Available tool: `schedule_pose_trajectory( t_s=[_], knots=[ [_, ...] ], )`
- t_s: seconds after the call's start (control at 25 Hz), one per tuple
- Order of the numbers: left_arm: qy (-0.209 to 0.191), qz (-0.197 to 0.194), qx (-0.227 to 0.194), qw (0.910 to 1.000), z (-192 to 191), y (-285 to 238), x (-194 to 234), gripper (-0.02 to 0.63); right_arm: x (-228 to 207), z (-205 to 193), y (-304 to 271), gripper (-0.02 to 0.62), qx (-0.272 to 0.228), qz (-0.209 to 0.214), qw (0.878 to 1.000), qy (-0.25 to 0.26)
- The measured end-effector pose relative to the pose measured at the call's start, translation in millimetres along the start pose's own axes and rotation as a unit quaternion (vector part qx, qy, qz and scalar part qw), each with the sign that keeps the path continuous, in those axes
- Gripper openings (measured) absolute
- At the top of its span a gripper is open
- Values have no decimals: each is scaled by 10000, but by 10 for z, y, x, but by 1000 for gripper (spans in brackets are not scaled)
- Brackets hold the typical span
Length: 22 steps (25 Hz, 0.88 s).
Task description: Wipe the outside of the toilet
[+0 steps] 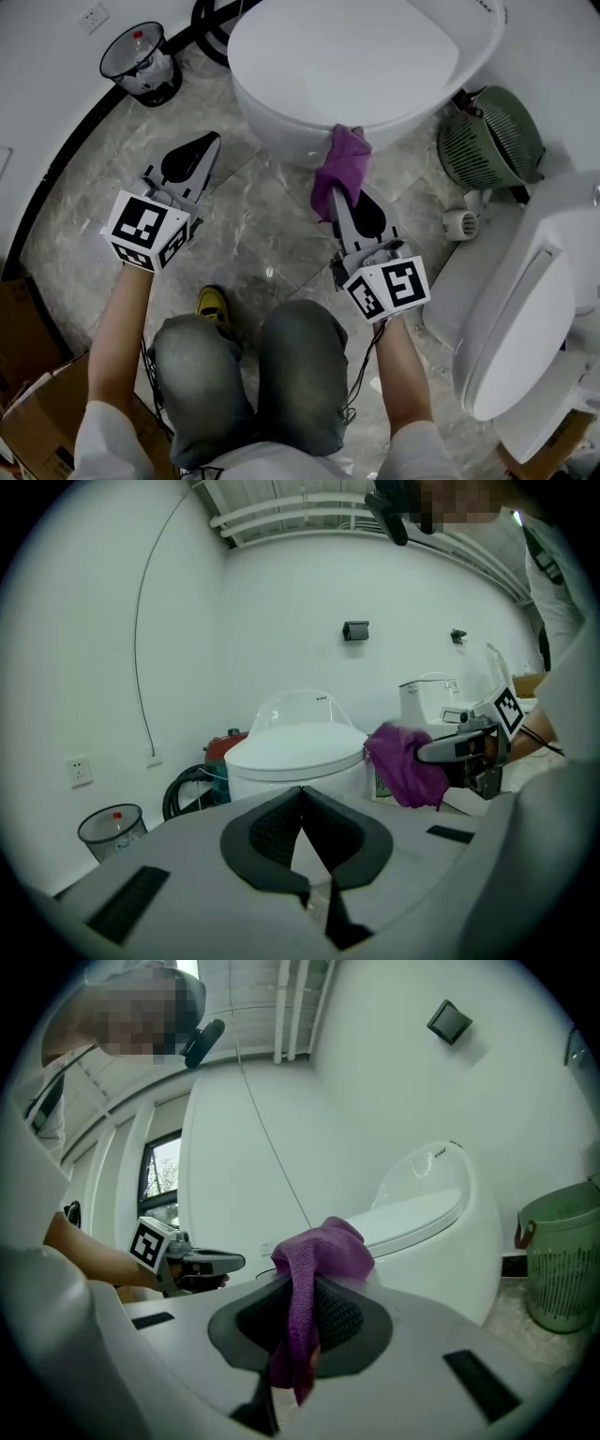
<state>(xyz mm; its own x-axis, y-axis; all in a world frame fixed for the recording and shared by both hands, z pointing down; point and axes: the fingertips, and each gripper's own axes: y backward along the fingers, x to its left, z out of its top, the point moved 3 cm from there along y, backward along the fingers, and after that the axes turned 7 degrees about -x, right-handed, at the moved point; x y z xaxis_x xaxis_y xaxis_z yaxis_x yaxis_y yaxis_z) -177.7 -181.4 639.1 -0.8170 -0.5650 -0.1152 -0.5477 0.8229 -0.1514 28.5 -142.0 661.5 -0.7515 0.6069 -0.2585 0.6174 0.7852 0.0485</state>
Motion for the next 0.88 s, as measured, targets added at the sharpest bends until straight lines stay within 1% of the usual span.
schedule_pose_trajectory(
  t_s=[0.16, 0.32, 0.44, 0.56, 0.68, 0.76, 0.88],
  knots=[
    [-106, -127, -17, 9999, -82, 6, 15, 12, 325, -121, -117, 57, 199, 555, 9981, 174],
    [-63, -91, 13, 9999, -184, -14, 73, 12, 545, -280, -278, 57, 398, 1065, 9932, 266],
    [-67, -61, 74, 9999, -298, -7, 94, 12, 632, -401, -440, 57, 496, 1352, 9891, 301],
    [-74, -17, 155, 9999, -417, 0, 93, 12, 663, -488, -614, 57, 554, 1563, 9852, 441],
    [-99, -14, 253, 9996, -525, 13, 52, 12, 630, -517, -735, 57, 543, 1664, 9832, 516],
    [-108, -12, 296, 9995, -578, 18, 37, 12, 553, -512, -793, 57, 492, 1590, 9848, 503],
    [-121, -24, 334, 9994, -629, 15, -3, 12, 386, -521, -811, 57, 428, 1370, 9884, 492]
  ],
)
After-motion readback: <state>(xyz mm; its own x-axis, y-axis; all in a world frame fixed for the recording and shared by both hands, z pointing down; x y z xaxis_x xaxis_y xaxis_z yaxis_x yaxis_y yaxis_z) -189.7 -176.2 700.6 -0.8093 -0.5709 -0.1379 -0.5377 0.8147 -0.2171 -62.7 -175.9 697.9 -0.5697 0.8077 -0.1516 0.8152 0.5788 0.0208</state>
